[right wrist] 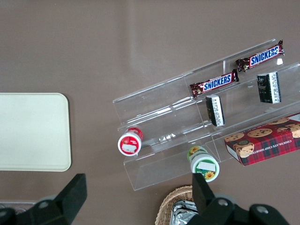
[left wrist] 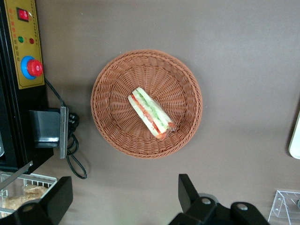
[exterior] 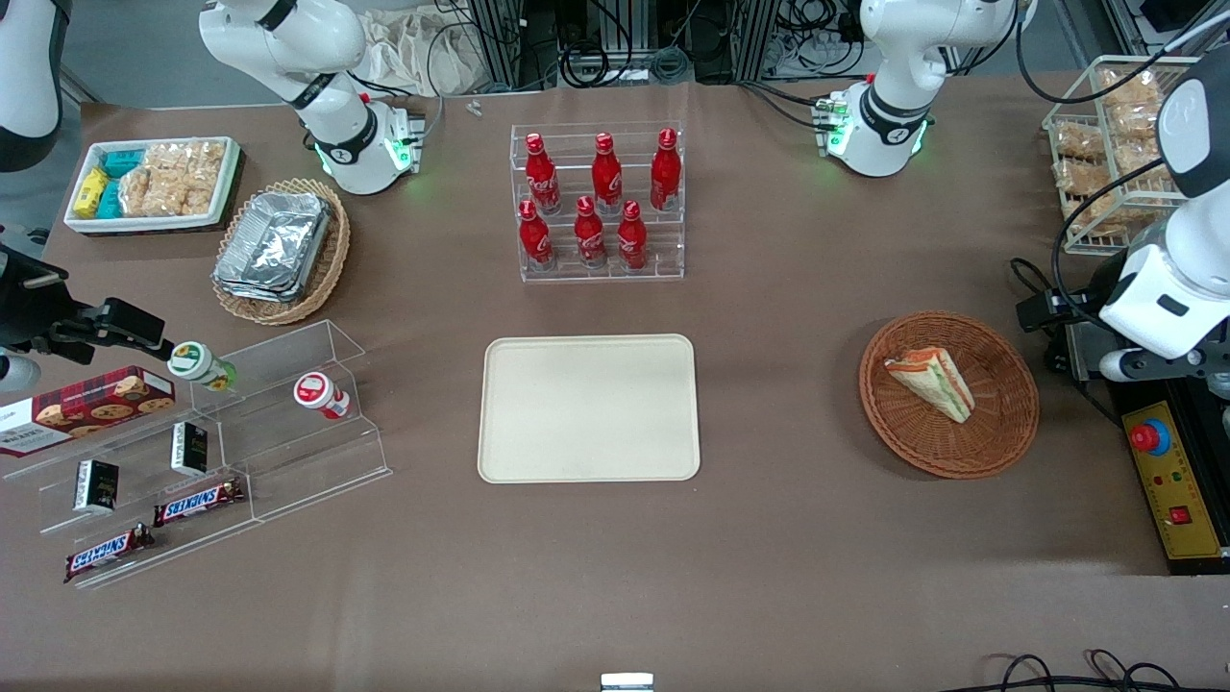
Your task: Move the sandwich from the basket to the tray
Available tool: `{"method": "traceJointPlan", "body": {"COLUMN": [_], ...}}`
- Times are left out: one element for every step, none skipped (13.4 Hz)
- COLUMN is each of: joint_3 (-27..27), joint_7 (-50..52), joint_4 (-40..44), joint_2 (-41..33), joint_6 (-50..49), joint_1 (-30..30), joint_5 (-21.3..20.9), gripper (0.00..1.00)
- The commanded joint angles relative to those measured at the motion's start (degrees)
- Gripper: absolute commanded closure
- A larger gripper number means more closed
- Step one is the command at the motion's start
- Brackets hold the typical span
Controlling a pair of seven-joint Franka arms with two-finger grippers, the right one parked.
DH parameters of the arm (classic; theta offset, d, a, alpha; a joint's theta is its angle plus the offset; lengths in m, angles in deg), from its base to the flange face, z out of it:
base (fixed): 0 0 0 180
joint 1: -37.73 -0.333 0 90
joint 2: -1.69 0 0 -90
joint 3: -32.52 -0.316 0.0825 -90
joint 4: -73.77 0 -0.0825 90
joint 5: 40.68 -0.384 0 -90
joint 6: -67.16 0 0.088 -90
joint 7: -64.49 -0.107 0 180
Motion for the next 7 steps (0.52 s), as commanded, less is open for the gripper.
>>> {"method": "traceJointPlan", "body": {"joint_3": [-0.6,-0.8,-0.8,-0.9,-0.9,-1.0,-1.0], "joint_7": [0.4,0.9,1.8,2.8,3.9,4.8,6.2], "joint_4": [-4.9,-8.0,-11.8,-15.2,-18.1,-20.7,-22.9], "joint_2": [-2.3,-3.4,-4.6,-5.5,-6.1,-6.4,-6.6], "joint_6": [2.3,4.4,7.1,9.7,11.9,14.1,16.3], "joint_1": [-0.1,-0.1,-0.1,-0.3,-0.4,-0.4,-0.5], "joint_5": [1.0,1.0,1.0,1.0,0.8,0.7,0.6], "gripper": [0.00,0.00,0.00,0.00,0.00,0.00,0.00]}}
